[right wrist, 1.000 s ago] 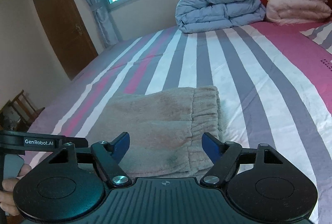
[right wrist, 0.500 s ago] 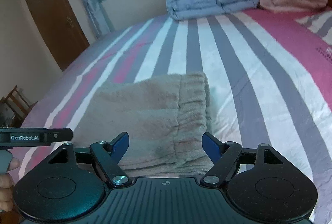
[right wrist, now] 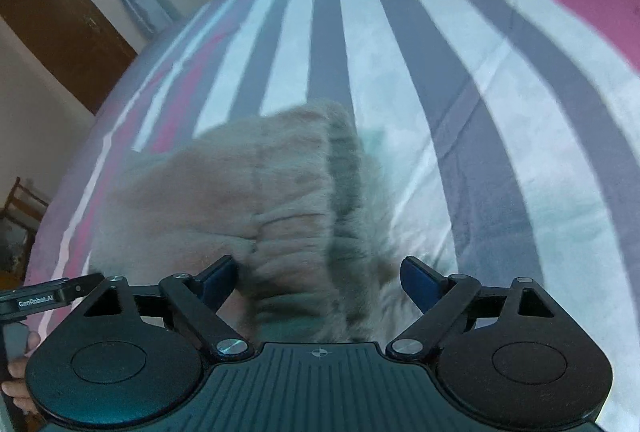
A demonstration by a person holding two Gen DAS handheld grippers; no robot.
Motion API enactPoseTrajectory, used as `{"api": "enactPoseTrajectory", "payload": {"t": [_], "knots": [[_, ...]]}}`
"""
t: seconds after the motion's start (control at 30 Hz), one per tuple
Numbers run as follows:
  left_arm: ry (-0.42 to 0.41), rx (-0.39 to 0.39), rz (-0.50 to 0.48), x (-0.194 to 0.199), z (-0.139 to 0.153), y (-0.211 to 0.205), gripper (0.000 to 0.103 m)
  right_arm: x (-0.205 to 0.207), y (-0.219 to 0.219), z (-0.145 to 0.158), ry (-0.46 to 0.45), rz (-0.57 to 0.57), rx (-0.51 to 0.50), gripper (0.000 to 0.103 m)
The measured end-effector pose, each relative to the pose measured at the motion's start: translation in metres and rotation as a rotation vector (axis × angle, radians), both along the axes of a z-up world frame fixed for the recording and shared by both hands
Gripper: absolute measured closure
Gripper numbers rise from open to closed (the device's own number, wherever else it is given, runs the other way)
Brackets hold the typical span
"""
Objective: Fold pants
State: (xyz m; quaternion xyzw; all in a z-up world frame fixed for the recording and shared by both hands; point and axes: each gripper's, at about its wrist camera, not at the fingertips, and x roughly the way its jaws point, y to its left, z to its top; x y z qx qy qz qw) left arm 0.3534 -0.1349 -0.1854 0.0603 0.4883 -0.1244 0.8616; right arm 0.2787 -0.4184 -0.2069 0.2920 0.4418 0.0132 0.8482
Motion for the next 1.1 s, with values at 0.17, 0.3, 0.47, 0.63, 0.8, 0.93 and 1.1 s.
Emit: {"api": "enactPoseTrajectory", "payload": {"t": [0.17,0.3,0.47,0.63,0.8,0.93,1.1], "knots": [[0.154,-0.213,-0.002,0.014,-0.020,0.014,0.034,0.013,-0.017,-0.031,0.021,0.039,0.277,0.014],[0.172,-0.284,-0.017,0.008,-0.013,0.017,0.077,0.010,-0.026,-0.038,0.011,0.061,0.378,0.049],[0.100,-0.306,0.044,-0.009,0.012,0.015,0.091,-0.009,-0.024,-0.025,-0.072,0.033,0.391,0.057],[0.021,-0.363,0.072,-0.001,0.046,0.023,0.091,-0.008,-0.020,0.021,-0.233,0.077,0.381,0.059],[-0.041,-0.365,0.084,0.017,0.067,0.028,0.090,0.011,-0.023,0.052,-0.327,0.106,0.361,0.059],[0.037,-0.218,0.081,0.036,0.027,0.005,0.083,0.036,-0.021,0.023,-0.232,0.091,0.310,0.056],[-0.070,-0.006,0.028,0.008,0.020,-0.003,0.044,0.035,-0.029,-0.026,-0.053,0.044,0.255,0.037]]}}
